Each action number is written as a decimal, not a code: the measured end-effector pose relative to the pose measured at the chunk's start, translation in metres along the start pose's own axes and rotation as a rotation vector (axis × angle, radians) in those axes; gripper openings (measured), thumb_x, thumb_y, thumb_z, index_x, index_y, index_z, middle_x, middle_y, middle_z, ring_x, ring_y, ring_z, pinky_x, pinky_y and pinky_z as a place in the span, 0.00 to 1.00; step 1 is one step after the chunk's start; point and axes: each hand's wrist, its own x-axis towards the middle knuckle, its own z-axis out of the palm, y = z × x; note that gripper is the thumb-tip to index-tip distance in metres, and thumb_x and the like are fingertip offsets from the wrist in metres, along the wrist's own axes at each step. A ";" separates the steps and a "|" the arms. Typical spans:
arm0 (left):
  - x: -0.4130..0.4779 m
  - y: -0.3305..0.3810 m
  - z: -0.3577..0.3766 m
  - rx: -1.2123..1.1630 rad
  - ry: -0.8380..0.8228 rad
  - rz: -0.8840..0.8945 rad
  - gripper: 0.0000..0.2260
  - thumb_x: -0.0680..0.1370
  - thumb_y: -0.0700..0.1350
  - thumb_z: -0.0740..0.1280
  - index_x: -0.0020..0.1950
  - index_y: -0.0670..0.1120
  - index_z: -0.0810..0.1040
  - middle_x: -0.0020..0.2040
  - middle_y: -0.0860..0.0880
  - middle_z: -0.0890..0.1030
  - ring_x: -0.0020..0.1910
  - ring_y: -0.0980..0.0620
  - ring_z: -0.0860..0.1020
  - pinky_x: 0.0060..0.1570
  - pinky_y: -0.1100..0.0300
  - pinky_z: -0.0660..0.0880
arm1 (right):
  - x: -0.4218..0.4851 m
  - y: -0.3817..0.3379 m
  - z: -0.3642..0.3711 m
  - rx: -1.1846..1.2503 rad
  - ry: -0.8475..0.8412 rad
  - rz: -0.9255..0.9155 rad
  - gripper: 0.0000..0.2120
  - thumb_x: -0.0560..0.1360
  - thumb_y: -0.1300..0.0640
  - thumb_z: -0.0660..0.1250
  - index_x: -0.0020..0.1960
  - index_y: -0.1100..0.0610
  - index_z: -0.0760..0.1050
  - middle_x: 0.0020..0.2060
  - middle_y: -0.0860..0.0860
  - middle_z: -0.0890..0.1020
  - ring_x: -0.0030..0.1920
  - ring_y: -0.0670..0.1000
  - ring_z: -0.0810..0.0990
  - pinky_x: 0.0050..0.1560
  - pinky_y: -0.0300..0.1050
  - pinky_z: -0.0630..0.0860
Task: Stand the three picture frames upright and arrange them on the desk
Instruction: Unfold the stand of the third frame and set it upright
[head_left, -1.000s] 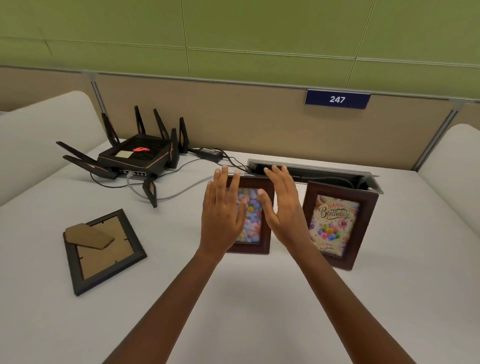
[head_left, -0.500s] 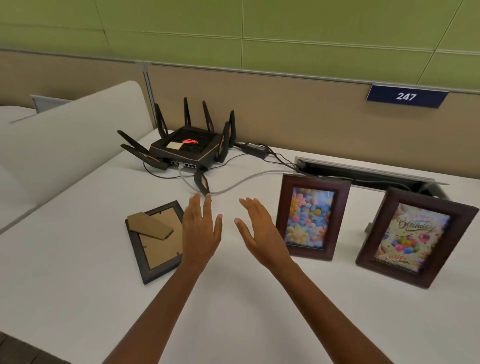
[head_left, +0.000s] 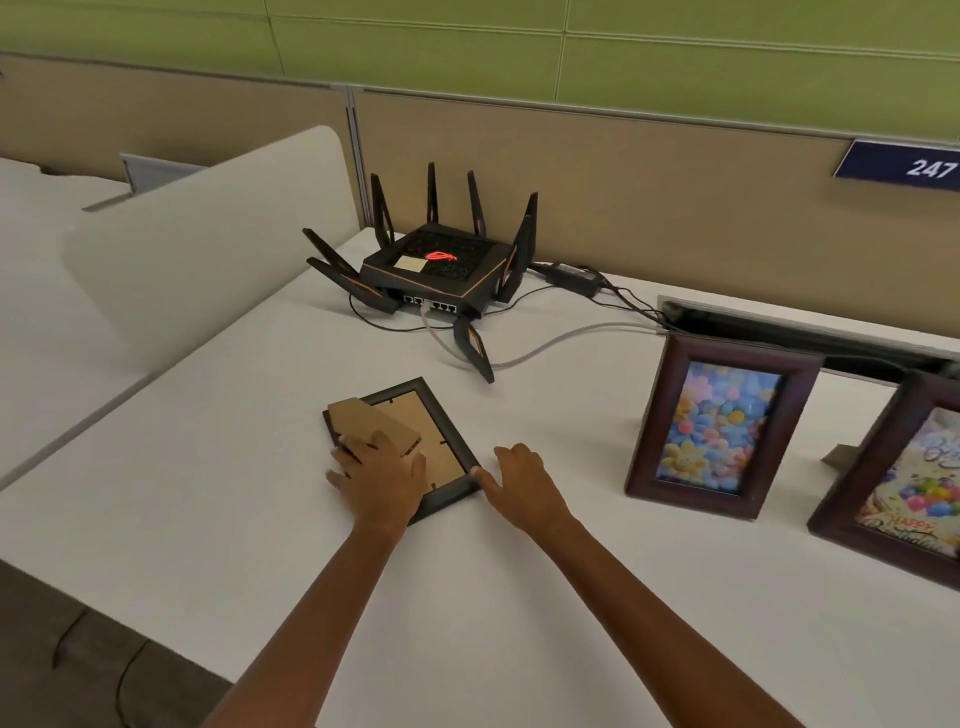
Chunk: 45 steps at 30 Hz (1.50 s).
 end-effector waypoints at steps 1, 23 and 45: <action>-0.001 -0.002 0.000 -0.007 -0.008 -0.026 0.29 0.77 0.58 0.57 0.71 0.40 0.57 0.72 0.31 0.56 0.71 0.33 0.60 0.66 0.42 0.64 | 0.002 -0.002 0.000 0.005 0.004 0.005 0.23 0.78 0.48 0.55 0.66 0.63 0.65 0.65 0.61 0.70 0.65 0.58 0.67 0.64 0.48 0.67; 0.022 -0.021 -0.030 -0.735 -0.198 -0.342 0.13 0.77 0.38 0.58 0.32 0.40 0.66 0.32 0.44 0.69 0.35 0.47 0.70 0.44 0.54 0.69 | 0.007 -0.014 -0.004 0.703 -0.052 0.303 0.10 0.75 0.63 0.62 0.50 0.69 0.76 0.41 0.59 0.72 0.42 0.54 0.72 0.47 0.49 0.73; 0.023 0.016 -0.096 -1.619 -0.944 -0.343 0.12 0.80 0.37 0.53 0.45 0.31 0.71 0.35 0.40 0.73 0.22 0.51 0.76 0.18 0.68 0.74 | 0.006 0.025 -0.056 0.558 0.458 -0.194 0.18 0.75 0.62 0.63 0.64 0.62 0.69 0.65 0.59 0.72 0.67 0.56 0.69 0.66 0.46 0.67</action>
